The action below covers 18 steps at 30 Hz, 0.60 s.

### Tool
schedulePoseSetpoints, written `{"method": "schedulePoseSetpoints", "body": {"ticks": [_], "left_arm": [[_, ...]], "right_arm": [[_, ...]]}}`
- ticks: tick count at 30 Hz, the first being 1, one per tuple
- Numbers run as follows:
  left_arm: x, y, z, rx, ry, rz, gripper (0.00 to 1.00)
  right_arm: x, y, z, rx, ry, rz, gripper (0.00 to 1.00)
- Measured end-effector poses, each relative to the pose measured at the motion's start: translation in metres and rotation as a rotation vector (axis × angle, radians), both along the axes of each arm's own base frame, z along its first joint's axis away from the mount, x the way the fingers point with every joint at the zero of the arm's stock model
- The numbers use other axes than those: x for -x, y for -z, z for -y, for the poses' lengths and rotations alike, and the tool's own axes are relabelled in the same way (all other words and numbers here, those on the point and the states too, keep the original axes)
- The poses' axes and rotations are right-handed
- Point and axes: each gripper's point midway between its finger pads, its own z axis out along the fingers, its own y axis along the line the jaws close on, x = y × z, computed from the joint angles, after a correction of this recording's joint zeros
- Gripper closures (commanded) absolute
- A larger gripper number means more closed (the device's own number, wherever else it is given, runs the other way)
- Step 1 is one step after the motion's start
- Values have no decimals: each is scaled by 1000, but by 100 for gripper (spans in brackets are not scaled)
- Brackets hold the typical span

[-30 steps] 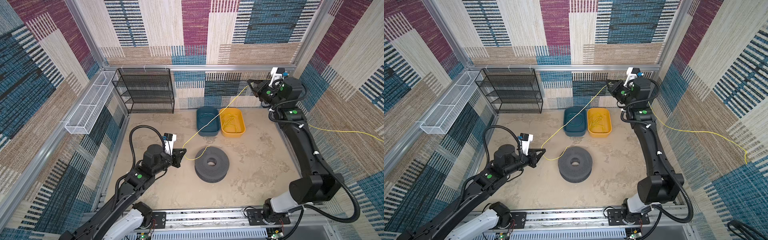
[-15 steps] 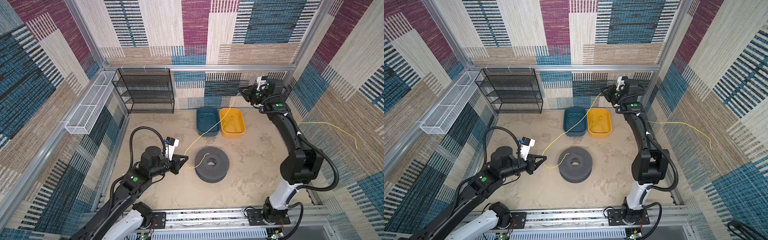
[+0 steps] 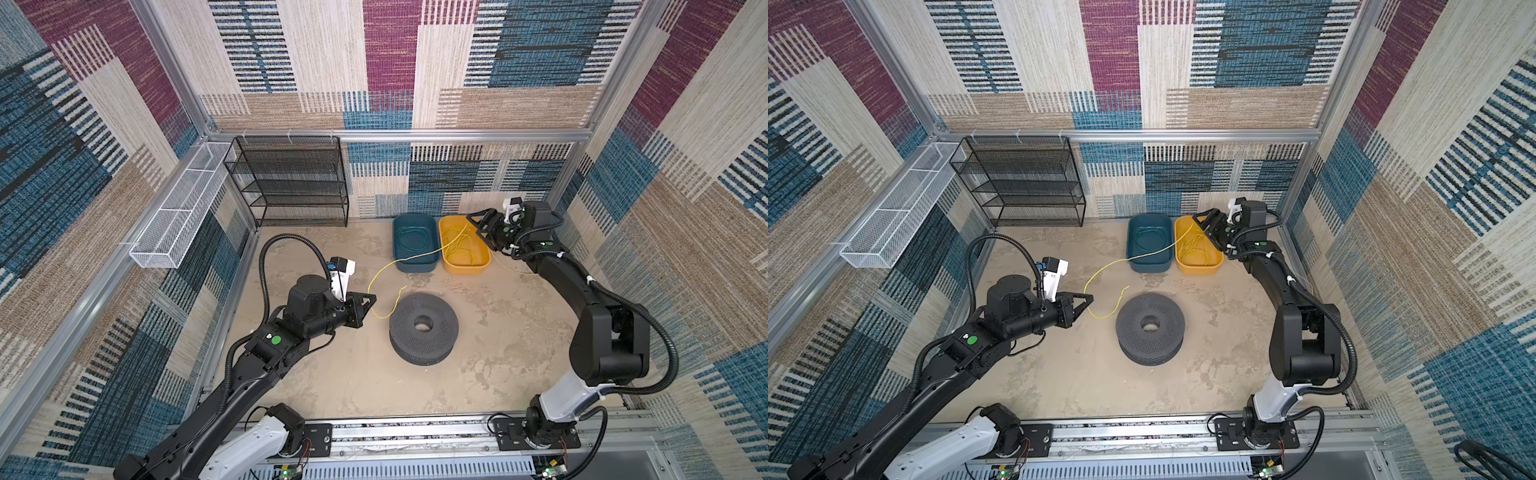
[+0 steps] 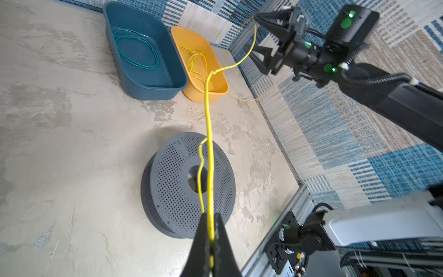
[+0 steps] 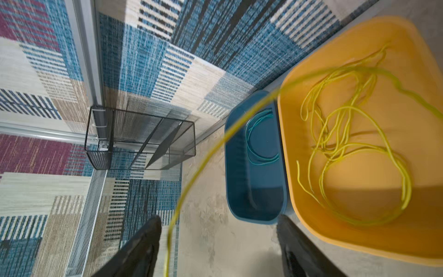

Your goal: Wrap the cables

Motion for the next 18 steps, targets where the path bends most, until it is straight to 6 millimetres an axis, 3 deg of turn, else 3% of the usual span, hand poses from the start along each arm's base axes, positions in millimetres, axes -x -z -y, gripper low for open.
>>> {"method": "schedulePoseSetpoints", "body": {"ticks": [6,10,13,18], "left_arm": [[-19,-7,8,-2,-23,21,100],[-26,-4,15,-15,-20,13,100],[-25,-5,21,-21,-3,16,100],[-22,-8,30,-40,36,42,100]], "right_arm": [[49,7,-22,-3,-76,14,18],[96,-10,-90,-38,-239,71,19],[120,-25,-131,-82,-338,109,19],[139,-39,-183,-142,-424,118,20]]}}
